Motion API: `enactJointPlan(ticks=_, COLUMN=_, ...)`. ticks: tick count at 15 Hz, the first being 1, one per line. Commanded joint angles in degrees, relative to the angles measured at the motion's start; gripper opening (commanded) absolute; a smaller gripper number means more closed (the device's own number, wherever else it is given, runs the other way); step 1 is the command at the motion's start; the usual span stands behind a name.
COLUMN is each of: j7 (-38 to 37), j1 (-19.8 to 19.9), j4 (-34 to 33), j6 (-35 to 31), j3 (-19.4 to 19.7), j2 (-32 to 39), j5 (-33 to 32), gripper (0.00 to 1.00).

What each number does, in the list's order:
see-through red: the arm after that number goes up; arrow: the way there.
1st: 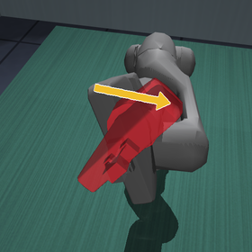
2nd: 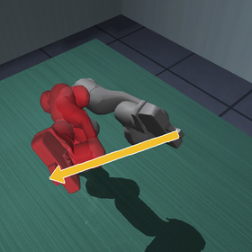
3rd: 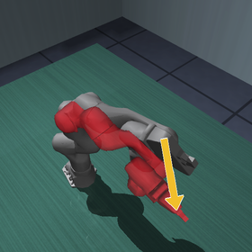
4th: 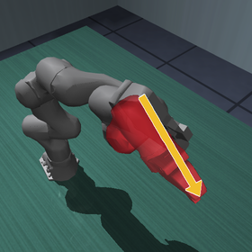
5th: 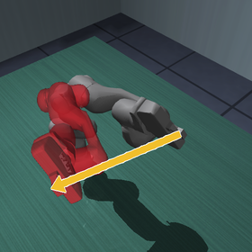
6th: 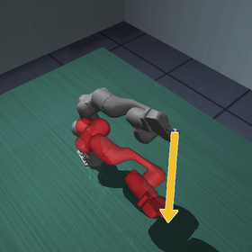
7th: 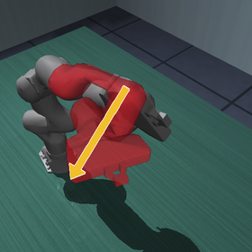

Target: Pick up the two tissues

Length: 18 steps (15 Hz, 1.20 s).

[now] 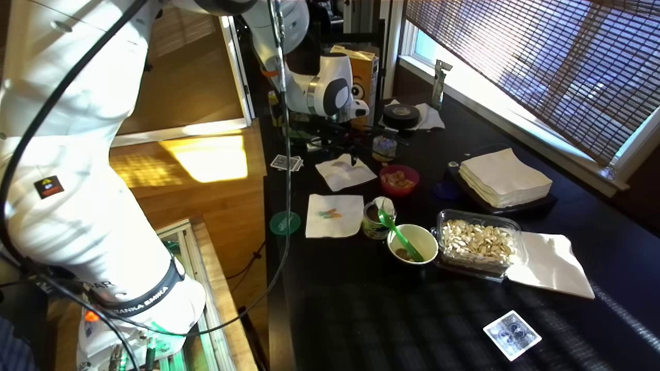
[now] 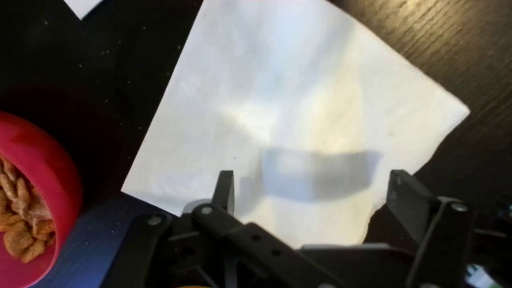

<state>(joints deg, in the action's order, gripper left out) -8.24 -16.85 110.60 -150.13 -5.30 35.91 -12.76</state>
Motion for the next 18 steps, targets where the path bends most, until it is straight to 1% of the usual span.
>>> enactJointPlan(ticks=1, j7=1.82, j1=-0.19, j4=-2.81, j6=1.48, j3=0.17, j2=2.15, j5=0.85, gripper=0.82)
enactJointPlan(ticks=2, j7=1.93, j1=-0.19, j4=-3.09, j6=1.55, j3=0.19, j2=2.41, j5=0.84, gripper=0.76)
enactJointPlan(ticks=3, j7=2.04, j1=-0.22, j4=-3.22, j6=1.60, j3=0.21, j2=2.56, j5=0.80, gripper=0.65)
enactJointPlan(ticks=4, j7=2.15, j1=-0.22, j4=-3.37, j6=1.71, j3=0.22, j2=2.68, j5=0.80, gripper=0.58)
enactJointPlan(ticks=5, j7=2.23, j1=-0.21, j4=-3.58, j6=1.84, j3=0.23, j2=2.85, j5=0.81, gripper=0.49)
enactJointPlan(ticks=7, j7=2.42, j1=-0.20, j4=-3.80, j6=1.97, j3=0.22, j2=3.06, j5=0.81, gripper=0.34)
enactJointPlan(ticks=8, j7=2.47, j1=-0.20, j4=-3.91, j6=2.03, j3=0.23, j2=3.17, j5=0.81, gripper=0.29)
enactJointPlan(ticks=10, j7=2.55, j1=-0.19, j4=-4.06, j6=2.05, j3=0.24, j2=3.36, j5=0.82, gripper=0.14)
enactJointPlan(ticks=12, j7=2.71, j1=-0.13, j4=-4.26, j6=2.25, j3=0.21, j2=3.50, j5=0.86, gripper=0.02)
enactJointPlan(ticks=13, j7=2.75, j1=-0.13, j4=-4.27, j6=2.25, j3=0.20, j2=3.52, j5=0.86, gripper=0.00)
enactJointPlan(ticks=16, j7=2.74, j1=-0.22, j4=-4.21, j6=2.22, j3=0.28, j2=3.39, j5=0.77, gripper=0.00)
enactJointPlan(ticks=18, j7=2.76, j1=-0.25, j4=-4.22, j6=2.27, j3=0.31, j2=3.33, j5=0.72, gripper=0.03)
